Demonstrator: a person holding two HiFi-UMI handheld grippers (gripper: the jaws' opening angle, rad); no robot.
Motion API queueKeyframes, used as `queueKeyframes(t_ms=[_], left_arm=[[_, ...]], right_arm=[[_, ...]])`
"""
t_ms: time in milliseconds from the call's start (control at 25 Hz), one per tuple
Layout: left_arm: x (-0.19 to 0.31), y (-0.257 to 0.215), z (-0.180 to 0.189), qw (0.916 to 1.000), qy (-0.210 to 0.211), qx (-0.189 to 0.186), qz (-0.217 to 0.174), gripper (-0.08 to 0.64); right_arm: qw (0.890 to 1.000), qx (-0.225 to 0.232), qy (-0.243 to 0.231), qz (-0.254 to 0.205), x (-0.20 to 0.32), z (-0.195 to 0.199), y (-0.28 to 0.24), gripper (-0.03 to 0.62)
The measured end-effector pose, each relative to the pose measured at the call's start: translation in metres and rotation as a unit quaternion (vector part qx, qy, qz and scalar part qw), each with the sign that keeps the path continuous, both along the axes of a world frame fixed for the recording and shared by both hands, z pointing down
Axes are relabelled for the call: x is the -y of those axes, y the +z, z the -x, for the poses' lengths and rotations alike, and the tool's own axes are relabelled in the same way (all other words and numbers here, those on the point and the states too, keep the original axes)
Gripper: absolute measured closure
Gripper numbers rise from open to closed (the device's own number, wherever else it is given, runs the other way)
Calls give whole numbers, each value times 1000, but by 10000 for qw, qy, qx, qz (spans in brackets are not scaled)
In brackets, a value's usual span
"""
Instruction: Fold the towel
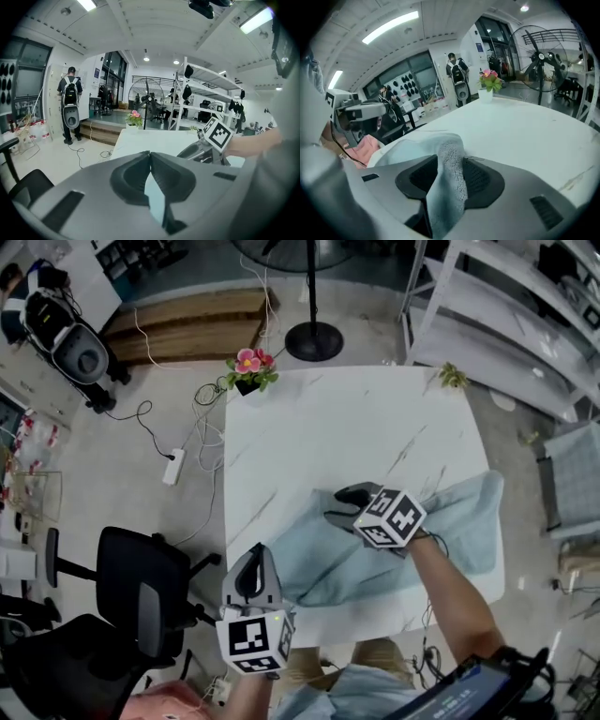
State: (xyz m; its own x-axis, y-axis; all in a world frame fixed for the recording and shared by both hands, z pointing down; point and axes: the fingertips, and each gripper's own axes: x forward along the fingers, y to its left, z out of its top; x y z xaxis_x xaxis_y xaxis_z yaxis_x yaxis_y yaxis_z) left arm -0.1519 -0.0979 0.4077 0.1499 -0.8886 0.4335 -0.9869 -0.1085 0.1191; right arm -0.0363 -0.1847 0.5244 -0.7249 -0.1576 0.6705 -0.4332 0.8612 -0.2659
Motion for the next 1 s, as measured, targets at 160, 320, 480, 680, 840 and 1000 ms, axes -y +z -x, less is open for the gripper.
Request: queueKeyframes(t_ms=[160,320,480,680,840,1000], left_arm=[[-4,8,27,9998,146,-116,-1,552],[-5,3,39,9994,326,-91,-99,551],[-18,-9,43,9991,302,-119,-278,551],[-59,-9,24,9990,321,-93,-295,551],[-105,10,5,9992,366,-8,-152,551],[-143,30,-11,9993,373,-14,45,551]], right_arm=[[9976,-467,83,-501,-7,9,-1,551],[9881,-23,456,-1467,-34,17,-69,552],[9740,52,335,-2240,-98,15,-103,551],[9664,-210,66,-2560,-197,3,-70,548],[9691,-559,-94,-2399,-262,-10,-20,541],[9738,-590,-94,-2197,-288,-15,7,507]])
